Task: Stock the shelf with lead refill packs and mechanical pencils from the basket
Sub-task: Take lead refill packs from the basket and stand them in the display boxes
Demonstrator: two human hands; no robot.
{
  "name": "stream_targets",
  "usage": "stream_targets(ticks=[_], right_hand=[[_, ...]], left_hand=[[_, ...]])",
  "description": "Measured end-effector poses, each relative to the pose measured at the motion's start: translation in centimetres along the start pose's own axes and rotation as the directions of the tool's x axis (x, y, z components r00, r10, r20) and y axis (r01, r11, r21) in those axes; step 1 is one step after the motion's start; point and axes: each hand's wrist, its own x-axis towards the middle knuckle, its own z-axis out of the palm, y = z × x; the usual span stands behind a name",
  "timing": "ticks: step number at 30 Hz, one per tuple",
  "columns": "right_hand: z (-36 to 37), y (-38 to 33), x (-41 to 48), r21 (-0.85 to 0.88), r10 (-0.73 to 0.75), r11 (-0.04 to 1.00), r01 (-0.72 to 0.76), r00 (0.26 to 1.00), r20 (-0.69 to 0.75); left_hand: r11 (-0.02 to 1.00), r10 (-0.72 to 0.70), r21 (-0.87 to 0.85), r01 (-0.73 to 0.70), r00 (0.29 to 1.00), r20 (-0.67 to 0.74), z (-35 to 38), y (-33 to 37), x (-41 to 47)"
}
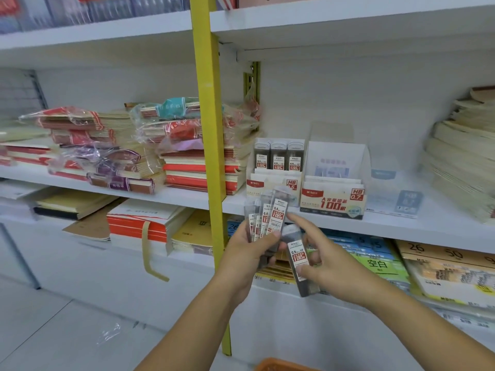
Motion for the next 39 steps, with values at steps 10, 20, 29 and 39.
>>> stream_targets(ticks=[10,20,29,39], right_hand=[[-9.8,-10.9,7.9,-0.373,-0.402,0.896,0.242,0.800,-0.446],[-11.4,-8.9,13.5,-0.797,-0.467,0.596,0.098,0.849,-0.246],[-11.8,-7.7,15.2,-0.806,-0.462,0.587,0.074,0.849,-0.258],[-7.6,-8.4,11.9,-0.631,-0.431,0.758,0.166,0.853,-0.293]], left_hand=[[0.980,0.146,-0.116,-0.160,0.982,-0.123,-1.8,3.2,3.3],[0.974,0.150,-0.152,-0.169,0.980,-0.127,-2.6,2.5,5.6],[0.976,0.133,-0.156,-0.152,0.983,-0.128,-2.6,2.6,5.6],[0.987,0.132,-0.092,-0.134,0.991,-0.028,-2.4,3.4,4.4]])
